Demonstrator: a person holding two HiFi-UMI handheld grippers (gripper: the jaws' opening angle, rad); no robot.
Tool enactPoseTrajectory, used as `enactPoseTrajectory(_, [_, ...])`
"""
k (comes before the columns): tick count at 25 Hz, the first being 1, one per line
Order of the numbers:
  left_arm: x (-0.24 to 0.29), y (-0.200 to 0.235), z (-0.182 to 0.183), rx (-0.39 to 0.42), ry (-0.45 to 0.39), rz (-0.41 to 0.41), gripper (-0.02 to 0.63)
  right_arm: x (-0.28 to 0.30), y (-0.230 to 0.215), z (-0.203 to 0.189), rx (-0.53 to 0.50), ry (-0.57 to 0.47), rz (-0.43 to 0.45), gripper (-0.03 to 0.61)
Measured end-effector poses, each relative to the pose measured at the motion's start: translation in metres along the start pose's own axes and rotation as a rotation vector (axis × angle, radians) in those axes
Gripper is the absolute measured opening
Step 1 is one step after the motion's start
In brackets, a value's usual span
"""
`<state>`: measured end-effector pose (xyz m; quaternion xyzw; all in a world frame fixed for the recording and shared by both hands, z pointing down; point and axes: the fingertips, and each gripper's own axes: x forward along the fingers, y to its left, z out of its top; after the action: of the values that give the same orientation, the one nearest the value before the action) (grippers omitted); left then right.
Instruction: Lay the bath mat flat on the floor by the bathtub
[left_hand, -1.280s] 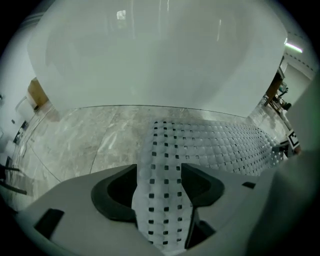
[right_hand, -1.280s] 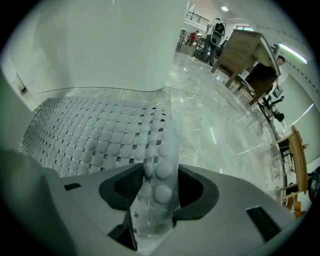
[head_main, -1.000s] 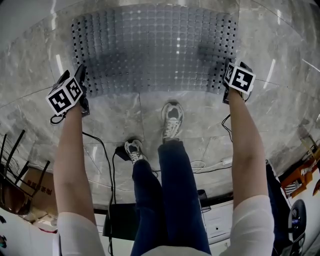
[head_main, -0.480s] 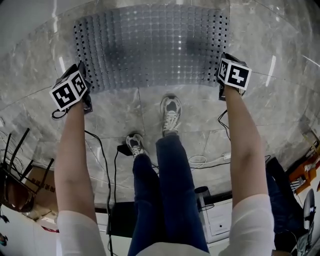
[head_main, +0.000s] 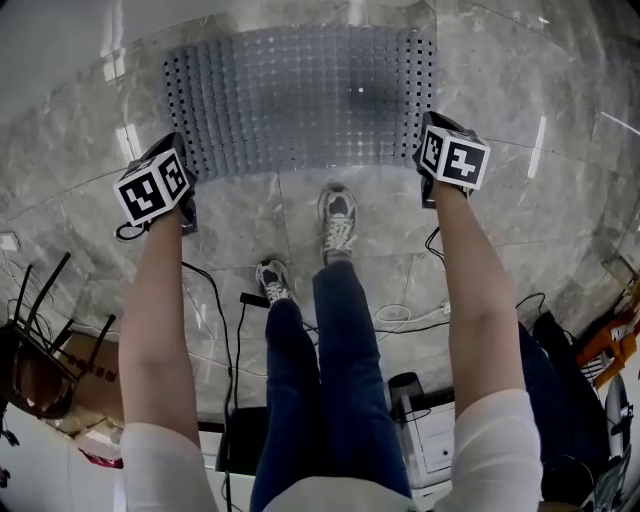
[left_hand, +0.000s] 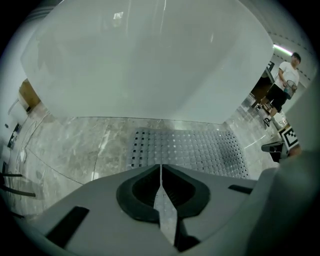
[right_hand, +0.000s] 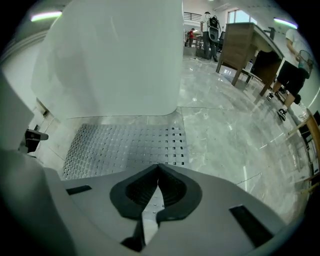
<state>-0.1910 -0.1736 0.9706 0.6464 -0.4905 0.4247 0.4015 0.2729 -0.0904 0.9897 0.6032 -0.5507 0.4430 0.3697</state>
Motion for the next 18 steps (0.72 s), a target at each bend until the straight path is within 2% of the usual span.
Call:
enactPoseTrajectory(10, [-0.079,-0.027,0.023,0.036,-0.033,-0.063,0.04,-0.083,0.015,0.022,0.013,-0.065,0.022,0.031])
enactPoseTrajectory(18, [-0.13,-0.042,0.037,0.019,-0.062,-0.084,0.04,-0.137,0.031,0.051,0.013,-0.103,0.043,0.031])
